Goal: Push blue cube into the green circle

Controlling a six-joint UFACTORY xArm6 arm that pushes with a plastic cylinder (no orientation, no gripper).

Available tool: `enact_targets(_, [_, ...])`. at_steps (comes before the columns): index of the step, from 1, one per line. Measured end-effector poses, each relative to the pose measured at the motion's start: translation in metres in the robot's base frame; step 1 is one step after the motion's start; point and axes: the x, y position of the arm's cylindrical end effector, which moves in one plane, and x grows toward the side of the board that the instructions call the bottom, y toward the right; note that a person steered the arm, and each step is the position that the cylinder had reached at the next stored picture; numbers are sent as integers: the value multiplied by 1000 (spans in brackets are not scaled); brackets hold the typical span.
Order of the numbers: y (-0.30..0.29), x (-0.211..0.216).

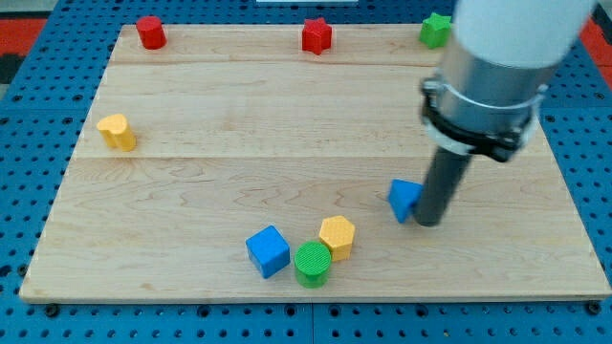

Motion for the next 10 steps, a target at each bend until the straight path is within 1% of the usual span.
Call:
enact_targets(1, [6,-58])
enact_targets(3, [-96,-111])
enact_targets(4, [-136,-114])
enact_targets(5, [-136,-115])
enact_targets(7, [-139,-32])
enact_targets(8, [-180,29])
enact_targets(9, [-163,65])
enact_targets(10, [-116,63])
